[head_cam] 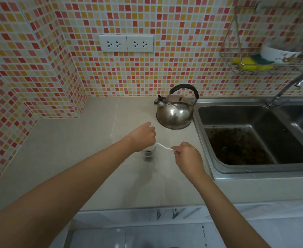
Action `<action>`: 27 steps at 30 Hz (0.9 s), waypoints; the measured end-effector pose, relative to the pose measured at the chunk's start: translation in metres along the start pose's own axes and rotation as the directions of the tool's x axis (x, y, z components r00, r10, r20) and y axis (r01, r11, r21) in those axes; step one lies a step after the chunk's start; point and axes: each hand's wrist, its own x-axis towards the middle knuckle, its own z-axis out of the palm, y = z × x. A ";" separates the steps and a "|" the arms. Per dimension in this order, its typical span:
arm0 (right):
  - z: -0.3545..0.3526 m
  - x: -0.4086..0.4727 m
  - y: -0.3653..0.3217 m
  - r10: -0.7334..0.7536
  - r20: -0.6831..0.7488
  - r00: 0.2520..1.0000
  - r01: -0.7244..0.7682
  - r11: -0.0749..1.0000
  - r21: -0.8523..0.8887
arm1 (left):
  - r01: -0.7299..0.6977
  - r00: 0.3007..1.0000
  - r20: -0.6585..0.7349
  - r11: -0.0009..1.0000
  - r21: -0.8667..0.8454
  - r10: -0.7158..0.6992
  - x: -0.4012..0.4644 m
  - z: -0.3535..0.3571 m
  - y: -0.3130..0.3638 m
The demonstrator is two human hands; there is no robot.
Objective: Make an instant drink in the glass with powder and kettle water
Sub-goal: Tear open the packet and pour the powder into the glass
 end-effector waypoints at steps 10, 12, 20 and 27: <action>0.003 -0.002 0.003 -0.036 -0.028 0.999 0.035 0.999 -0.034 | 0.001 1.000 0.002 1.000 0.022 -0.001 0.002 -0.003 -0.003; 0.004 -0.002 0.004 -0.050 -0.035 0.998 0.048 0.998 -0.043 | 0.015 1.000 0.000 1.000 0.016 -0.015 0.001 -0.003 -0.003; 0.005 -0.002 0.009 -0.075 -0.056 0.996 0.071 0.996 -0.056 | 0.063 0.998 -0.004 0.998 -0.008 -0.063 -0.005 -0.001 -0.003; 0.004 -0.004 0.010 -0.087 -0.062 0.994 0.084 0.995 -0.057 | 0.076 0.997 -0.013 0.997 -0.025 -0.077 -0.009 0.000 -0.004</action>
